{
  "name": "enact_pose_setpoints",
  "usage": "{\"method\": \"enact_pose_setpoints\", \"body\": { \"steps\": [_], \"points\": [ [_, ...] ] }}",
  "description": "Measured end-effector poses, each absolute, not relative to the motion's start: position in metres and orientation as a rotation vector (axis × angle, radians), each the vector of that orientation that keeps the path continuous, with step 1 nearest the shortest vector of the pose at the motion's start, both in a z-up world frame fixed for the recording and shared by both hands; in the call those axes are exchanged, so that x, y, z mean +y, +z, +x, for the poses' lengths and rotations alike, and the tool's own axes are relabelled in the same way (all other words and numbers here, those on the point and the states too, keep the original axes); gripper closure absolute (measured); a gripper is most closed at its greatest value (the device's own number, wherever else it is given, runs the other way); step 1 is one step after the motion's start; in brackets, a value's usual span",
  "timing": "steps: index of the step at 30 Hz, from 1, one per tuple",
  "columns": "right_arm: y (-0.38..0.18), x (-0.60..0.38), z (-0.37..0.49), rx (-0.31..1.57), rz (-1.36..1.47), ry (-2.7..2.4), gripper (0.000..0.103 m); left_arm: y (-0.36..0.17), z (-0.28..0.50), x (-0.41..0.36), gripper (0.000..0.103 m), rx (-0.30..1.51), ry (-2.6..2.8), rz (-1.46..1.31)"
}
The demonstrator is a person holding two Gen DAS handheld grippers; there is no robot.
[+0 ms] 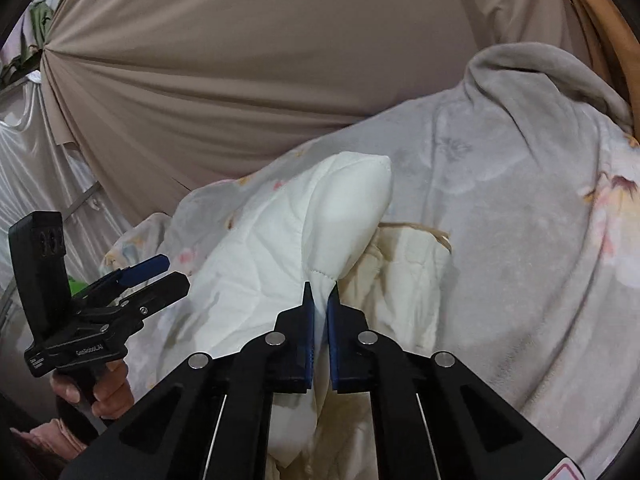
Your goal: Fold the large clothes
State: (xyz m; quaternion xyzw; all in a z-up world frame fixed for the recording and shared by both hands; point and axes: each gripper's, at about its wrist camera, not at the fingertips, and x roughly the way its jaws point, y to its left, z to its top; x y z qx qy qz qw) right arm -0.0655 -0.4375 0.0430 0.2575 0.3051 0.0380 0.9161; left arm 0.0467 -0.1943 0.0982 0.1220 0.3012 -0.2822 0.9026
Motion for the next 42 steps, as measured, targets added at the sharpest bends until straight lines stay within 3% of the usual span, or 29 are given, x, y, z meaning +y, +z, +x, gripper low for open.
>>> {"method": "enact_pose_setpoints", "body": {
  "steps": [4, 10, 17, 18, 19, 24, 29, 31, 38, 39, 41, 42],
  "points": [
    [-0.006, -0.445, -0.059, 0.716, 0.613, 0.081, 0.099, 0.063, 0.042, -0.210, 0.012, 0.592, -0.534, 0.341],
    [-0.013, -0.438, -0.054, 0.729, 0.545, 0.045, 0.101, 0.042, 0.035, -0.217, 0.008, 0.538, -0.479, 0.369],
    [-0.002, -0.437, -0.063, 0.704, 0.550, 0.033, 0.099, 0.037, 0.035, -0.217, 0.007, 0.523, -0.453, 0.365],
    [0.011, -0.434, -0.068, 0.677, 0.531, 0.008, 0.098, 0.037, 0.036, -0.216, 0.007, 0.527, -0.449, 0.360],
    [0.022, -0.431, -0.074, 0.645, 0.517, -0.007, 0.089, 0.037, 0.037, -0.215, 0.006, 0.531, -0.448, 0.354],
    [0.078, -0.400, -0.089, 0.518, 0.374, -0.041, 0.087, 0.037, 0.038, -0.214, 0.006, 0.535, -0.444, 0.351],
    [0.033, -0.382, -0.052, 0.734, 0.308, -0.068, 0.087, 0.037, 0.038, -0.213, 0.006, 0.536, -0.441, 0.353],
    [0.010, -0.385, -0.051, 0.709, 0.331, -0.062, 0.091, 0.035, 0.037, -0.215, 0.006, 0.536, -0.434, 0.370],
    [0.027, -0.400, -0.071, 0.670, 0.457, -0.033, 0.090, 0.047, 0.038, -0.201, 0.006, 0.578, -0.487, 0.318],
    [0.035, -0.407, -0.078, 0.642, 0.498, -0.022, 0.086, 0.052, 0.037, -0.195, 0.006, 0.587, -0.501, 0.302],
    [0.049, -0.428, -0.102, 0.581, 0.559, -0.055, 0.067, 0.066, 0.033, -0.177, 0.007, 0.610, -0.533, 0.256],
    [0.053, -0.435, -0.108, 0.568, 0.580, -0.073, 0.052, 0.074, 0.032, -0.164, 0.007, 0.622, -0.557, 0.220]
  ]
}}
